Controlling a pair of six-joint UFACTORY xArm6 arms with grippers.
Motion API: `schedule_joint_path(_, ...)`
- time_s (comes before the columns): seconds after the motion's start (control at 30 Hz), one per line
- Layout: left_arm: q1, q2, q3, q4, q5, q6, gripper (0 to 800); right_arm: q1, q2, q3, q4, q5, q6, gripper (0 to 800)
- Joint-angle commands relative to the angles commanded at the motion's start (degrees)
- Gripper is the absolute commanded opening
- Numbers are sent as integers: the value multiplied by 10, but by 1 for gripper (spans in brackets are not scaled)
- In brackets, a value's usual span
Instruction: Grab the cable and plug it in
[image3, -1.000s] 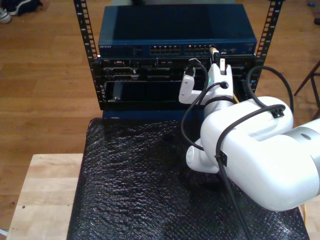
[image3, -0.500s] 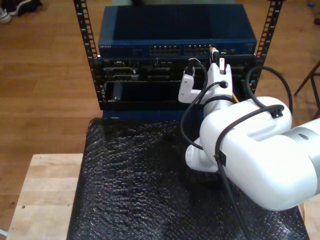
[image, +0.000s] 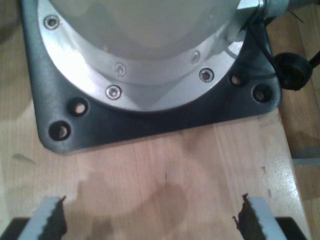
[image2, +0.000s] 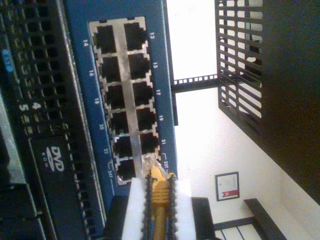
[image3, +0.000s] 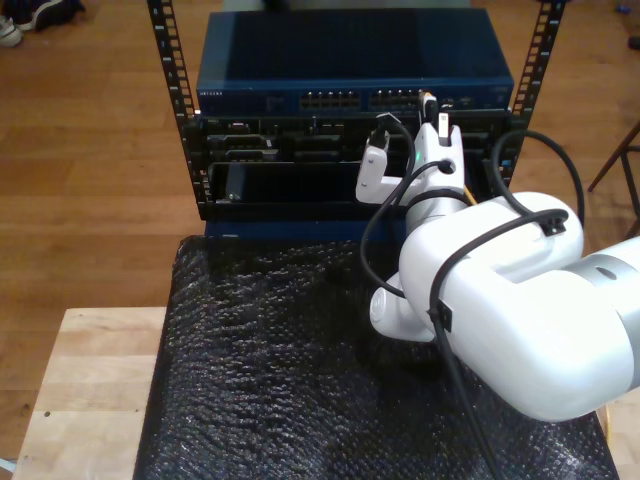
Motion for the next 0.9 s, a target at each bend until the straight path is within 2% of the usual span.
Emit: schedule_joint_path(0.9, 0, 0, 0, 0, 0, 0, 800, -3, -2, 4, -2, -1, 0, 0)
